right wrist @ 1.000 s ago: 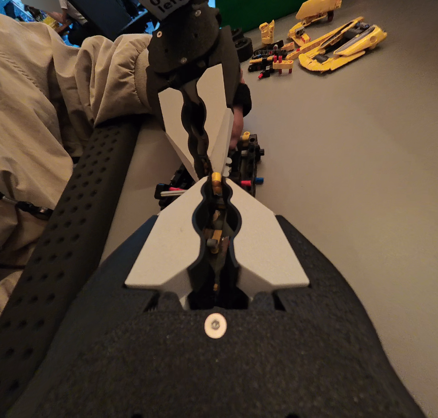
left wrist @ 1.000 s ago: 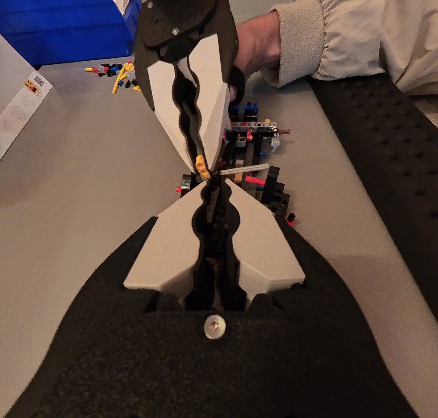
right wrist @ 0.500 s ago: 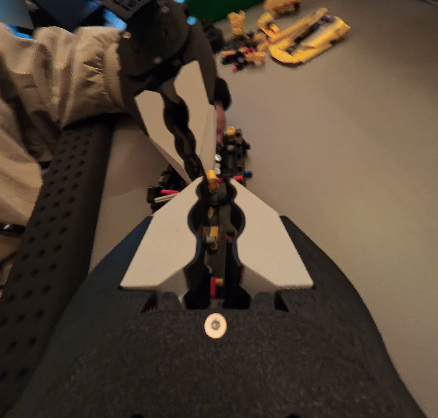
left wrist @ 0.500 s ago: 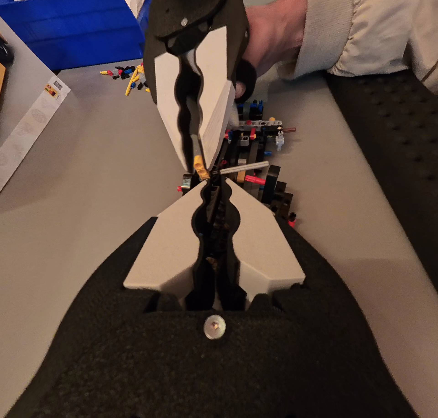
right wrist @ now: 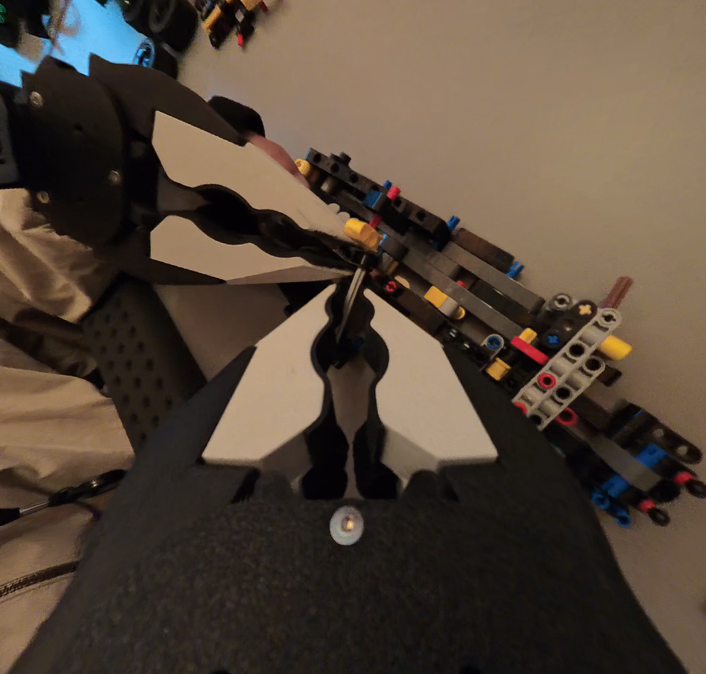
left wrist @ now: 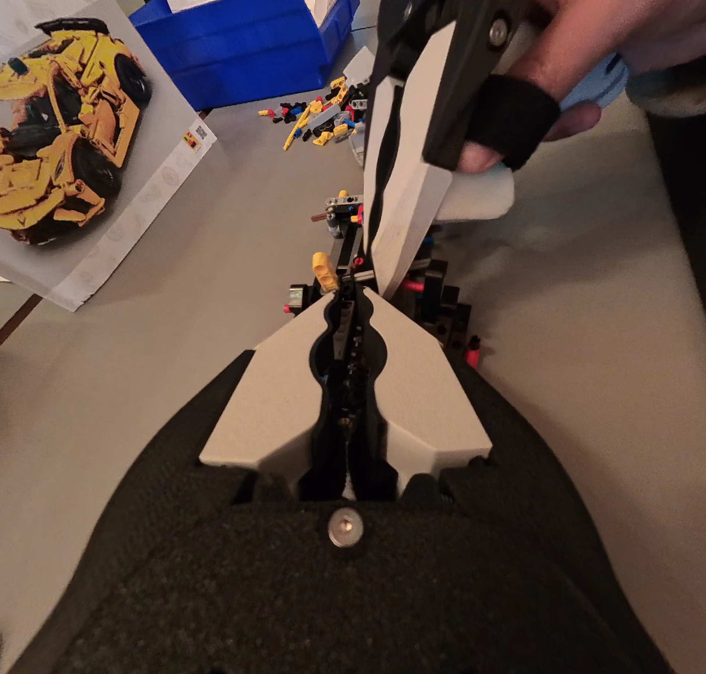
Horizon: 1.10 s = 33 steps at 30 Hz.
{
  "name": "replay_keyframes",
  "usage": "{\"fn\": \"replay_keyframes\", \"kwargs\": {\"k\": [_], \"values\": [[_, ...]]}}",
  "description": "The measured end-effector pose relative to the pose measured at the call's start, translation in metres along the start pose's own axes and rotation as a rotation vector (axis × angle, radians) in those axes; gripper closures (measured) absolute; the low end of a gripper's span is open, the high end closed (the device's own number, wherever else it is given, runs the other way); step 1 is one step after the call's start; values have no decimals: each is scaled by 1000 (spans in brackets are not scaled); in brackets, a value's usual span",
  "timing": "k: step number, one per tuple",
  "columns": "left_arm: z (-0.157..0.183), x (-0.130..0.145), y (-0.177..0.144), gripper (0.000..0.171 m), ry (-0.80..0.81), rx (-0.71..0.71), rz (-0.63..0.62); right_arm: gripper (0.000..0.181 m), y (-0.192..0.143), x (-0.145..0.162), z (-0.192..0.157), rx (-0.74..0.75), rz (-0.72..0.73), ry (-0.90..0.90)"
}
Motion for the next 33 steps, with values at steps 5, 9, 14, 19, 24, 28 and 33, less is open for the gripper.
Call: {"fn": "replay_keyframes", "kwargs": {"k": [5, 9, 14, 19, 24, 28, 33], "values": [[-2, -1, 2, 164, -72, -19, -35, 177, -1, 1, 2, 106, -16, 56], [0, -2, 4, 164, -90, -26, -49, 178, -3, 4, 3, 118, -51, 104], [-1, -2, 4, 164, -115, -17, -56, 178, -5, 4, 3, 101, -65, 158], [0, -2, 5, 164, -110, -6, -58, 178, -7, 6, 3, 85, -87, 194], [1, -2, 6, 165, -133, 23, -54, 178, -9, 8, 3, 68, -87, 211], [-3, -2, 7, 165, -157, 17, -44, 179, -8, 1, 8, 33, -26, 203], [-1, -3, 7, 165, -80, 8, -33, 178, -17, -6, 10, -18, 83, 199]]}}
Point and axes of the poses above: each gripper's, where its closed fingertips meet, y out along the fingers, x out of its underside, z = x × y across the jaws, the point moved 2 cm from there along -y, back along the fingers, and after that the axes turned 3 degrees about y, right-handed, at the moved point
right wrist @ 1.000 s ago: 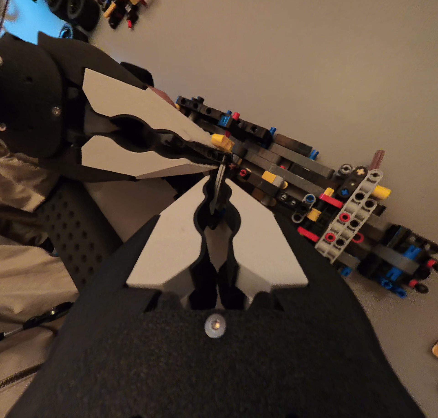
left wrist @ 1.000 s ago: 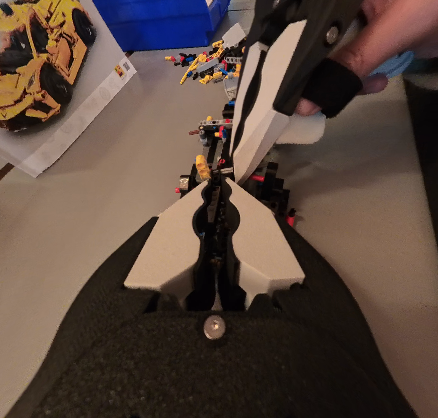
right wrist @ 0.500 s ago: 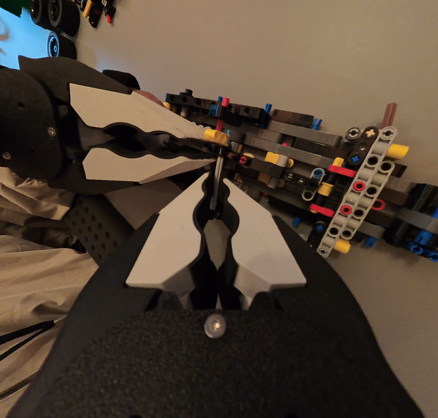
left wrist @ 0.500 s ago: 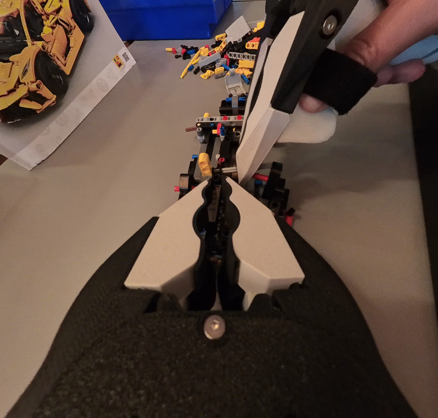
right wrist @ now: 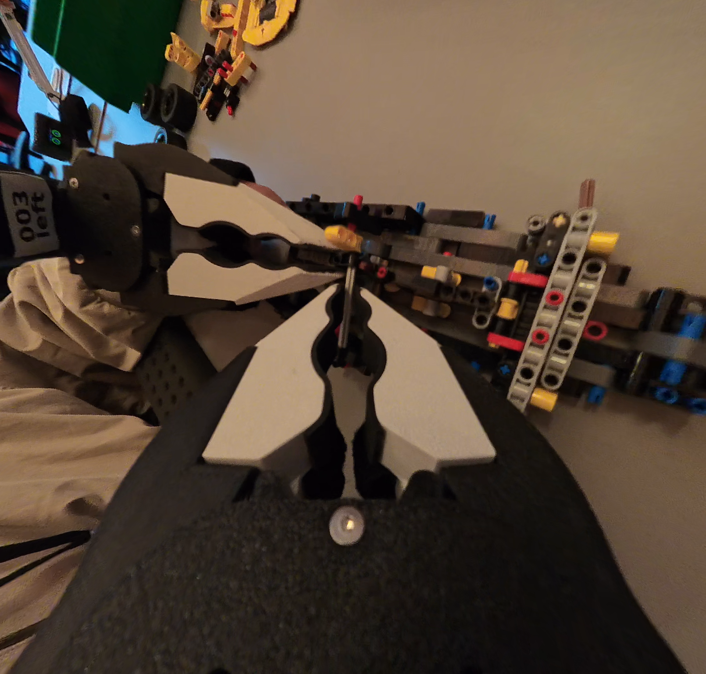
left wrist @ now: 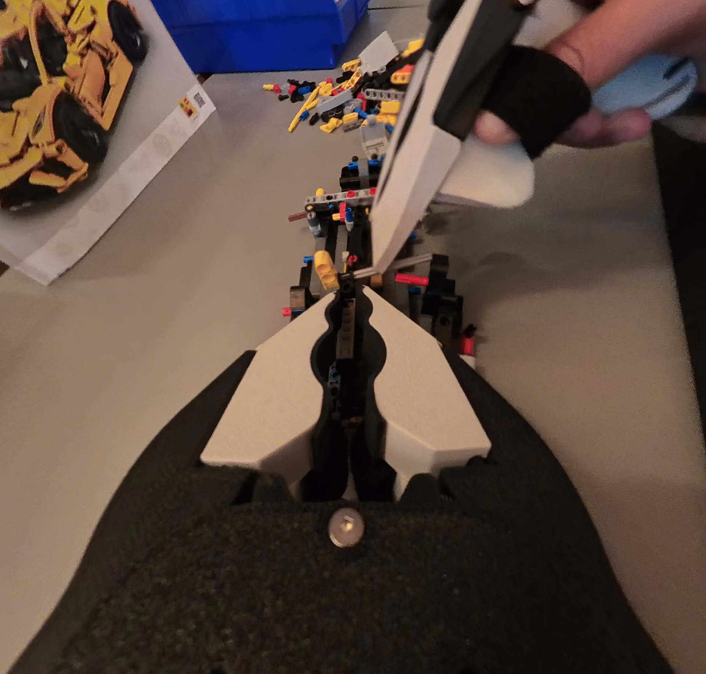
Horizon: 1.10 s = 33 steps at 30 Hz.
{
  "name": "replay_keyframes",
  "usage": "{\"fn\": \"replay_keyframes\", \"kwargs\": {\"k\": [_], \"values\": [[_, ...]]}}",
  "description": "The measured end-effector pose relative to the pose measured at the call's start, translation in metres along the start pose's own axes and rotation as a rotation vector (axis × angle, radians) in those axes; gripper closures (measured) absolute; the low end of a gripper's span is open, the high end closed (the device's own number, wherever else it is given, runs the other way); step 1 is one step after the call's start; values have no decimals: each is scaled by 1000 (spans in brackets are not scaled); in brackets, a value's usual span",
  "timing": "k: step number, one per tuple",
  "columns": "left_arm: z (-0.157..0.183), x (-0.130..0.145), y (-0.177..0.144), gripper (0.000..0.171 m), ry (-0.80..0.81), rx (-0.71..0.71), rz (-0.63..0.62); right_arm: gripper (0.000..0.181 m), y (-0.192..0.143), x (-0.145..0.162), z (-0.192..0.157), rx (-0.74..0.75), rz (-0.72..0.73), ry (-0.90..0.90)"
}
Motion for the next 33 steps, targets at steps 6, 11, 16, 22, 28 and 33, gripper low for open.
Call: {"fn": "replay_keyframes", "kwargs": {"k": [6, 11, 16, 22, 28, 33], "values": [[3, -1, 1, 164, 27, 97, 40, 172, -4, -20, -13, -35, 63, -544], [10, 0, -5, 164, 63, 228, 61, 146, 0, -20, -3, -317, 49, -697], [11, 1, -5, 164, 78, 234, 64, 173, 12, -10, -6, -425, -60, -791], [9, 1, -5, 164, 84, 215, 59, 175, 15, -13, -5, -374, -32, -873], [13, 1, -6, 164, 98, 236, 67, 175, 17, -15, -3, -341, -18, -848], [26, -4, -2, 164, 152, 222, 76, 175, 11, -28, 3, -319, 33, -785]]}}
Point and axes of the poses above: each gripper's, where its closed fingertips meet, y out along the fingers, x out of its underside, z = x × y across the jaws, the point moved 2 cm from there along -y, back along the fingers, and after that the axes turned 3 degrees about y, right-handed, at the moved point
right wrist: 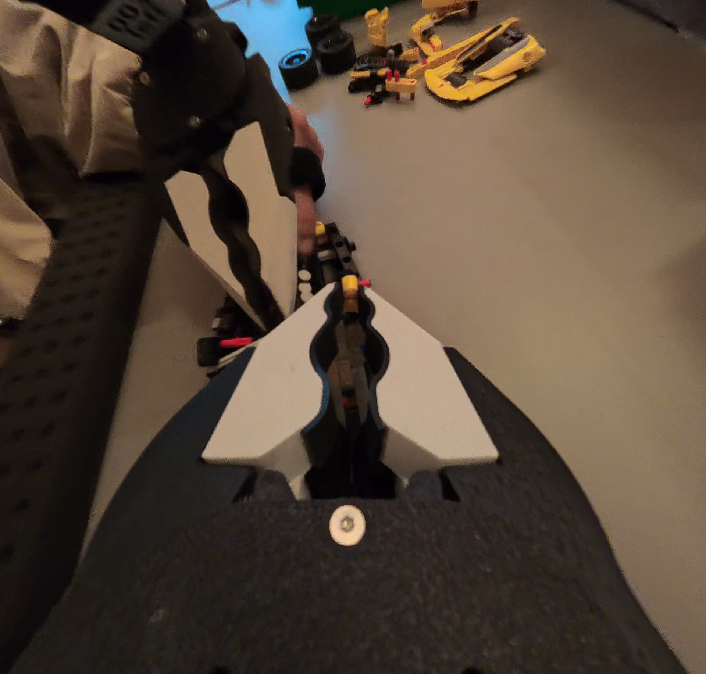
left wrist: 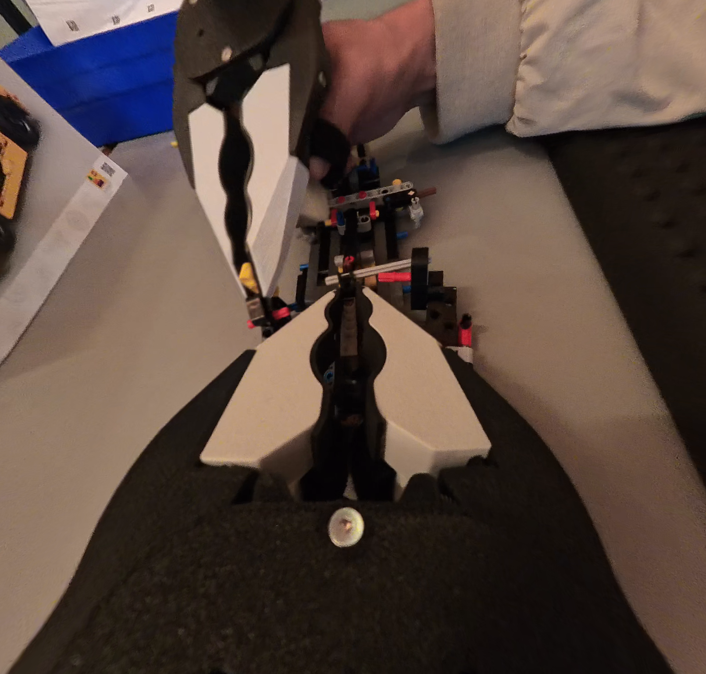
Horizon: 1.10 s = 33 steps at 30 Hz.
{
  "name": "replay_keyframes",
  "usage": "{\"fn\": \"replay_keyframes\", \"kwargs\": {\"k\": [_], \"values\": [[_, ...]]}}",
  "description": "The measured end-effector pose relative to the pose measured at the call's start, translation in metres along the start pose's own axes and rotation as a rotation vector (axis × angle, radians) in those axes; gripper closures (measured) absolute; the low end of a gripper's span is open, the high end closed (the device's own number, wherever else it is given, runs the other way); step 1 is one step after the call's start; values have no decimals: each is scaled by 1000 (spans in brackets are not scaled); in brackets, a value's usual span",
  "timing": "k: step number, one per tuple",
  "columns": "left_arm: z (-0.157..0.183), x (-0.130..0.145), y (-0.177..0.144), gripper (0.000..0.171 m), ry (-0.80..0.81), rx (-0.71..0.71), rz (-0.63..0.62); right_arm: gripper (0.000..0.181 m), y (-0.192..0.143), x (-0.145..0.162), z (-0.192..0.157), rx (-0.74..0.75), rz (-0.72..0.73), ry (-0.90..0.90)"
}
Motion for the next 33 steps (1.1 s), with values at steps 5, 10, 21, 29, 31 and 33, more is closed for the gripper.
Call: {"fn": "replay_keyframes", "kwargs": {"k": [5, 10, 21, 29, 31, 33], "values": [[-4, 1, 0, 163, -43, 2, -4, 175, -19, -13, -12, -148, 116, 146], [-5, 1, 0, 163, -48, -2, -4, 175, -47, -7, 1, -118, 122, 344], [-23, 5, 1, 164, -77, -147, -33, 163, -196, 112, 69, 828, -171, 513], [-25, 5, 1, 164, -12, -226, -48, 137, -70, 29, 6, 439, -22, 402], [-25, 5, 1, 164, -12, -229, -49, 146, -32, 14, -21, 237, -49, 466], [-25, 5, 1, 164, -16, -229, -49, 153, -15, 15, -27, 219, -131, 490]]}}
Point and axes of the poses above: each gripper's, where its closed fingertips meet, y out along the fingers, x out of its underside, z = x × y across the jaws, the point moved 2 cm from there along -y, back along the fingers, and after that the axes turned 3 degrees about y, right-handed, at the moved point
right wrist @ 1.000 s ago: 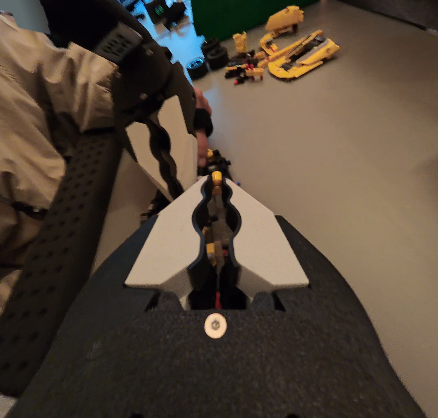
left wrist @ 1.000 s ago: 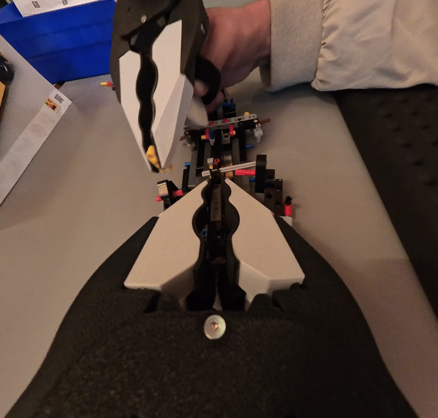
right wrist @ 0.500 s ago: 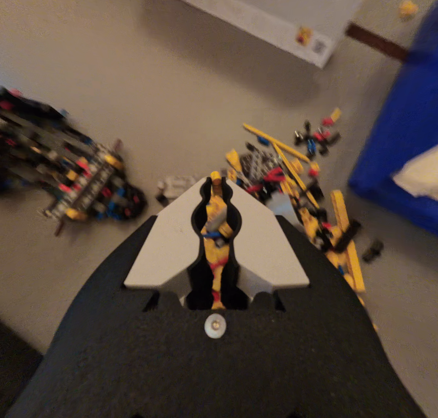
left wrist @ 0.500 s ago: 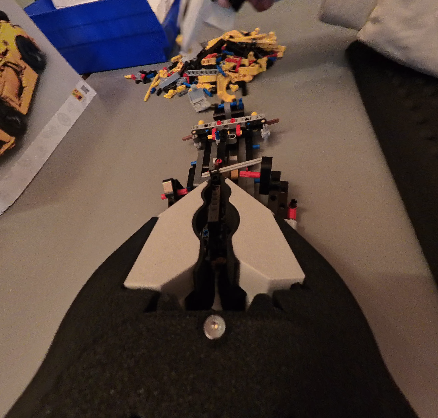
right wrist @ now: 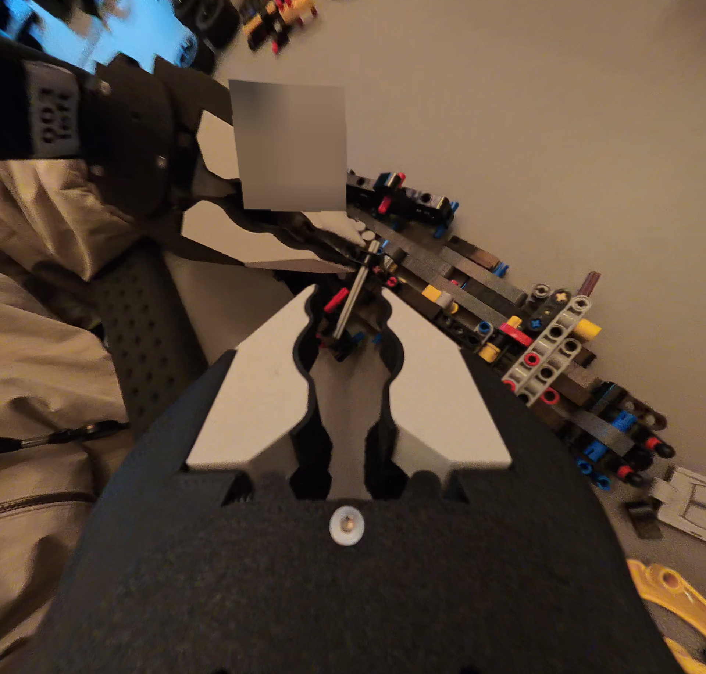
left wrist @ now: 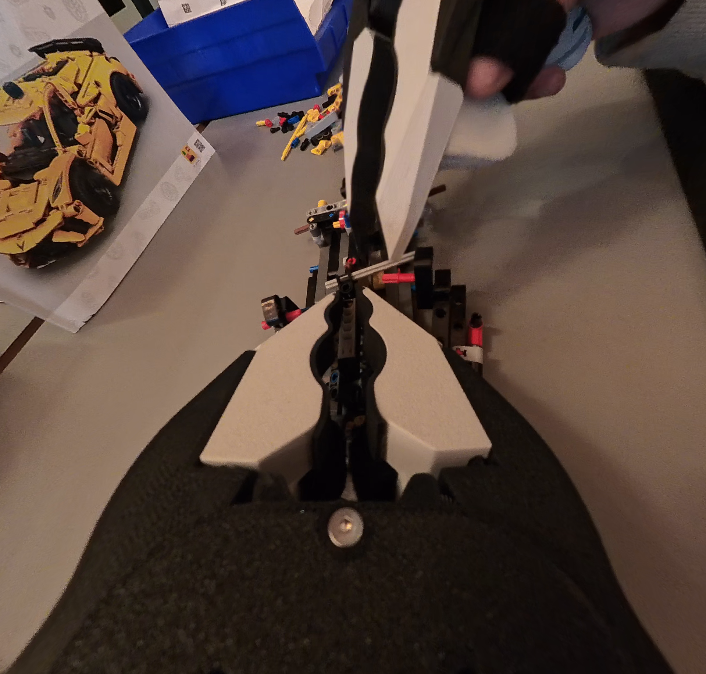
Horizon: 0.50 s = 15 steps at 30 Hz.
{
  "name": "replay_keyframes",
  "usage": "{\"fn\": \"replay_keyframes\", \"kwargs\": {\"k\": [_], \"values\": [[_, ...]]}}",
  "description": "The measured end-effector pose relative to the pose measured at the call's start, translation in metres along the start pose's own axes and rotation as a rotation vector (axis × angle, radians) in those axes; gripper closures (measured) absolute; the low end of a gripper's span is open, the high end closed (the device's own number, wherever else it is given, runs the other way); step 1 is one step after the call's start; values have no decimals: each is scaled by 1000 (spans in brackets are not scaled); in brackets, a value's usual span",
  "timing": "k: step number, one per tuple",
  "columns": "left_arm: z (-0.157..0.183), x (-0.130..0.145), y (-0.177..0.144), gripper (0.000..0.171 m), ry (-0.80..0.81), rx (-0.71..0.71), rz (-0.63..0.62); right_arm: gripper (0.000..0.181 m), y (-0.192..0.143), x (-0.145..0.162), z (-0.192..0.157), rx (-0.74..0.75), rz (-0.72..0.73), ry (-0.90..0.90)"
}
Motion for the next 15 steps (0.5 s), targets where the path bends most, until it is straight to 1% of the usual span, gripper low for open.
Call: {"fn": "replay_keyframes", "kwargs": {"k": [2, 4, 5, 7, 11, 15], "values": [[0, 0, 0, 164, -3, 0, 0, 159, 5, 3, 6, 56, -62, 3], [0, 0, 0, 164, -4, 3, 1, 164, 9, 4, 3, 19, -102, 30], [0, 0, 0, 164, -4, 3, 1, 171, 11, 4, 0, -13, -112, 48], [-2, 1, 0, 164, -25, -2, -5, 174, 12, 3, 2, -13, -111, 81], [-6, 3, -1, 164, -155, 23, -18, 177, 14, 2, 3, 45, -86, 168], [-4, 2, 1, 164, -110, -33, -37, 178, 12, 4, 3, 103, -128, 247]]}}
Point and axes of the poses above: each gripper's, where its closed fingertips meet, y out along the fingers, x out of its underside, z = x × y across the jaws, the point moved 2 cm from there along -y, back along the fingers, and after that the axes turned 3 degrees about y, right-handed, at the moved point
